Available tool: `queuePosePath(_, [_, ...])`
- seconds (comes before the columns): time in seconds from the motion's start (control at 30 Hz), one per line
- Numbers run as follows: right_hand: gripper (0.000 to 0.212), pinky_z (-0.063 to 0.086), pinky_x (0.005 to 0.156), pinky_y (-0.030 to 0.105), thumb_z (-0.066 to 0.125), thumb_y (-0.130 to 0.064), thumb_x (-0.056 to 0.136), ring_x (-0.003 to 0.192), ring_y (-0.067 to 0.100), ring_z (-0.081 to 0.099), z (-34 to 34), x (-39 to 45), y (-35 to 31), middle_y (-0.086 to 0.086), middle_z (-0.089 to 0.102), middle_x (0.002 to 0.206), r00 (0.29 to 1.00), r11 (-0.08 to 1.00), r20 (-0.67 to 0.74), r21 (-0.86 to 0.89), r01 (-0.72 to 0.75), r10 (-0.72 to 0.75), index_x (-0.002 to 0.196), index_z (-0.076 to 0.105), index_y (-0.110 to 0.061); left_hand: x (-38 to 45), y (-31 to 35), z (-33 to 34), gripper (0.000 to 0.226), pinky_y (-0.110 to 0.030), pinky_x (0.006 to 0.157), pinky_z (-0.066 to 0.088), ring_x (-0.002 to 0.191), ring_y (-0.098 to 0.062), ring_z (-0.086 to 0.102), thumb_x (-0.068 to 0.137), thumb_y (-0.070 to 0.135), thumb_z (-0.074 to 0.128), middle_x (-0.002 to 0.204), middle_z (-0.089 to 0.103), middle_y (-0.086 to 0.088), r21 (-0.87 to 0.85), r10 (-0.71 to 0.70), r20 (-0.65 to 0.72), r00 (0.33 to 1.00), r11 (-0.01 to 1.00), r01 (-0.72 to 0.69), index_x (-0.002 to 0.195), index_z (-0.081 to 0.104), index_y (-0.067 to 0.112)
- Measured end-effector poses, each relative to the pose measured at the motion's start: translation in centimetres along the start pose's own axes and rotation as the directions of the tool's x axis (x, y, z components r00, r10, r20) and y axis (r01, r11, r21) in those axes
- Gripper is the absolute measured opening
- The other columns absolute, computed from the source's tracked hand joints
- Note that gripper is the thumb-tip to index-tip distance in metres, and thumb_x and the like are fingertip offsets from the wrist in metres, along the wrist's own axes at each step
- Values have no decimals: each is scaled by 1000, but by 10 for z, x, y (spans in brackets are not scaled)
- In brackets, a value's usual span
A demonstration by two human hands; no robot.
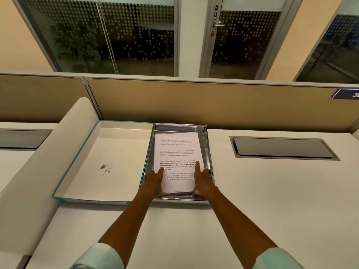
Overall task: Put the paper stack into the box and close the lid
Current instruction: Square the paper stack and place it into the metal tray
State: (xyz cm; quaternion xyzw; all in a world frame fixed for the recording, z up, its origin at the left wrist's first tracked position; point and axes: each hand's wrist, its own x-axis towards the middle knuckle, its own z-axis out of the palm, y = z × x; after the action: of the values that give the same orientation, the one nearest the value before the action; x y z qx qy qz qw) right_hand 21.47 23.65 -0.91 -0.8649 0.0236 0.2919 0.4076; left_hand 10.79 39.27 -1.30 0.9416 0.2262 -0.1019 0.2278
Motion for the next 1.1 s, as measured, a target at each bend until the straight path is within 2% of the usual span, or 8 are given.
queuePosePath(0.2, [66,38,104,44,27,-52,98,129,37,43,4,-4,-6,20,42,142,997,999,-72,25,-26,28,142,33,-3,6,-2,5,95,-35,106,42,131,-27,42,75,17,77,144,35,-16,71,9,-6,1000,997,-9,148,17,14])
queuePosePath(0.33, [63,47,90,34,25,-49,99,125,31,50,10,-5,-7,16,42,142,989,992,-123,107,-65,78,143,32,-4,8,-2,7,91,-37,106,42,132,-30,38,77,15,74,144,31,-18,73,-14,-21,1000,997,16,148,16,15])
queuePosePath(0.5, [65,40,105,41,27,-47,99,131,33,42,12,-8,-7,19,33,148,988,990,-106,104,-98,109,147,25,-4,7,-2,11,90,-37,105,46,130,-30,40,77,11,74,144,29,-19,27,-14,-41,999,1000,15,146,17,14])
queuePosePath(0.57, [66,41,104,40,30,-49,98,131,31,42,12,-9,-5,16,31,149,986,988,-110,97,-116,126,148,21,-7,7,0,12,74,-40,105,44,130,-33,41,85,8,63,144,31,-22,-27,-54,-49,997,998,53,146,21,12])
queuePosePath(0.67, [75,40,106,38,49,-41,94,134,29,38,13,-9,-1,15,29,150,994,995,-66,-33,-92,89,152,9,-14,9,0,12,57,-45,106,39,131,-42,38,94,2,43,145,32,-26,8,-42,-73,996,999,43,147,25,10])
queuePosePath(0.87, [99,43,106,39,76,-25,77,132,30,38,13,-13,3,20,31,144,997,953,-58,-301,29,-48,150,9,-14,4,6,13,75,-39,98,48,121,-31,49,84,1,61,137,38,-23,-96,-101,-101,990,991,91,146,20,12])
queuePosePath(1.0, [79,41,107,42,61,-32,89,130,32,40,15,-6,7,23,36,143,996,889,-32,-454,57,-81,149,15,-9,1,8,13,81,-36,94,52,116,-28,52,78,2,70,131,42,-21,-39,-81,-101,992,996,78,142,21,13])
queuePosePath(1.1, [104,41,107,40,75,-24,79,136,32,35,14,-5,7,21,31,147,995,839,-17,-539,74,-98,152,1,-13,0,8,9,78,-38,96,51,117,-28,53,79,2,69,131,42,-21,-32,-82,-95,992,996,79,142,22,11])
